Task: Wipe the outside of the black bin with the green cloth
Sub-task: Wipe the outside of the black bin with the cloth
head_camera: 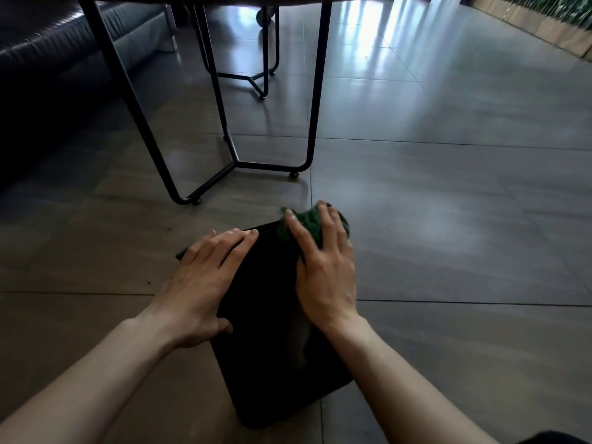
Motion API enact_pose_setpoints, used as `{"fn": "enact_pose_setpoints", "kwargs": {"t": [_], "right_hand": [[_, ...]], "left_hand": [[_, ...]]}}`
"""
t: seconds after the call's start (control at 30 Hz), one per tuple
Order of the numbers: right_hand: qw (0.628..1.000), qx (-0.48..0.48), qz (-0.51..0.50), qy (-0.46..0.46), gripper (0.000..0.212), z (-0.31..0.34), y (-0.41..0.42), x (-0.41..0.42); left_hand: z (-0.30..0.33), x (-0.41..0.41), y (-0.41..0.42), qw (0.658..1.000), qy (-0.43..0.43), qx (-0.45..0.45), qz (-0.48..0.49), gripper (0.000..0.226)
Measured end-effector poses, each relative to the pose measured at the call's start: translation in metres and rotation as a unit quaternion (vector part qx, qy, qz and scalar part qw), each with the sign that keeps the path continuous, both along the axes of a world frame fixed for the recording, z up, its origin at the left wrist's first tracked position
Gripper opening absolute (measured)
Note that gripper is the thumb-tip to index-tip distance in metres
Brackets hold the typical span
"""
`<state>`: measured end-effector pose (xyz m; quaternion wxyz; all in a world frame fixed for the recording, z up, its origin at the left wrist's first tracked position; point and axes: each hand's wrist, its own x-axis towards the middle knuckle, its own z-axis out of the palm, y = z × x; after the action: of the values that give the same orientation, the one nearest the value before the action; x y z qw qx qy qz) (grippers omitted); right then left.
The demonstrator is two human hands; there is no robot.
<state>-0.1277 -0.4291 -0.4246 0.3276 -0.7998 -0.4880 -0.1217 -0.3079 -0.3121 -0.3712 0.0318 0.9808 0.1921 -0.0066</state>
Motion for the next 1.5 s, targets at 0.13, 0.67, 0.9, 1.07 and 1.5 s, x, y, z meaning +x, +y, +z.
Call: {"fn": "enact_pose_setpoints", "kwargs": {"t": [0.13,0.67,0.9,1.07,1.5], "right_hand": [[0.982,-0.080,0.114,-0.130,0.065,-0.055,-0.052,-0.039],[0.979,-0.059,0.132,-0.144,0.061,-0.049,-0.045,-0.028],[0.944,-0.082,0.233,-0.218,0.053,-0.076,-0.093,-0.030],[0.998,0.036,-0.039,0.041,0.066,0.003,-0.007,-0.006],[0.999,0.000,0.042,-0.033,0.063,-0.027,-0.047,0.000]], "left_hand": [[-0.001,-0.001,0.000,1.000,-0.005,-0.004,0.001,0.149],[-0.003,-0.004,-0.003,1.000,-0.012,0.000,-0.001,0.147],[-0.002,-0.004,-0.006,1.000,-0.009,0.008,-0.009,0.150],[0.000,-0.005,-0.008,1.000,-0.011,0.010,-0.009,0.145],[-0.002,-0.005,-0.008,1.000,-0.009,0.010,0.005,0.151]]}}
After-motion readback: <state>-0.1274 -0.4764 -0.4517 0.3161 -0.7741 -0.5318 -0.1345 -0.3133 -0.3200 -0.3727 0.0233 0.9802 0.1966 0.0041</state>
